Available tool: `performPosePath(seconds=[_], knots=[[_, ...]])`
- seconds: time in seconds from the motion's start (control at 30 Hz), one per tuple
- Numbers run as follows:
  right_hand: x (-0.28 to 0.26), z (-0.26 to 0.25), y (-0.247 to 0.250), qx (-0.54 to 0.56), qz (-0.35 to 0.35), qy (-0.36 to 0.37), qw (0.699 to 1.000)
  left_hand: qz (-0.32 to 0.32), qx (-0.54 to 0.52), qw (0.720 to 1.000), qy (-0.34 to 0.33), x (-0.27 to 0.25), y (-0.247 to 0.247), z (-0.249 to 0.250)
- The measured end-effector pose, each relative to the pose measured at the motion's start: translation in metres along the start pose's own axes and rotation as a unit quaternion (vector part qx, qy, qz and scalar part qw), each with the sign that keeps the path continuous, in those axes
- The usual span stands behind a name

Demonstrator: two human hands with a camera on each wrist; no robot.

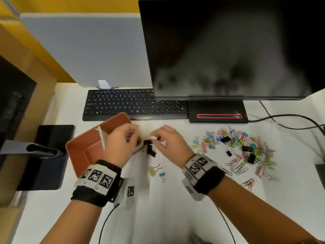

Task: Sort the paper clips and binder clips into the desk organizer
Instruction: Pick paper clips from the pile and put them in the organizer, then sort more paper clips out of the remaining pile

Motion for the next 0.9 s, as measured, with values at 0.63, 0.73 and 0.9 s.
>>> performPosePath(seconds=[0.63, 0.73, 0.9], knots=[[-0.052, 0.165, 0.124, -0.187, 0.044, -0.158, 0.969, -0.160, 0.162, 0.969, -0.092, 0.008, -0.211, 0.094], [-0.056, 0.164, 0.125, -0.188, 0.044, -0.141, 0.971, -0.161, 0.167, 0.970, -0.078, 0.006, -0.210, 0.094], [-0.061, 0.170, 0.135, -0.137, 0.047, -0.171, 0.975, -0.181, 0.161, 0.968, -0.067, 0.006, -0.213, 0.089]])
Point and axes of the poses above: each hand's wrist, its own x-axis towards the middle knuckle, its own y-axis out of the back of the hand, z = x × y, the point moved 7 cm from there along x, towards the middle knuckle, and after that the axes turned 11 degrees about x, right-handed, at the moved point
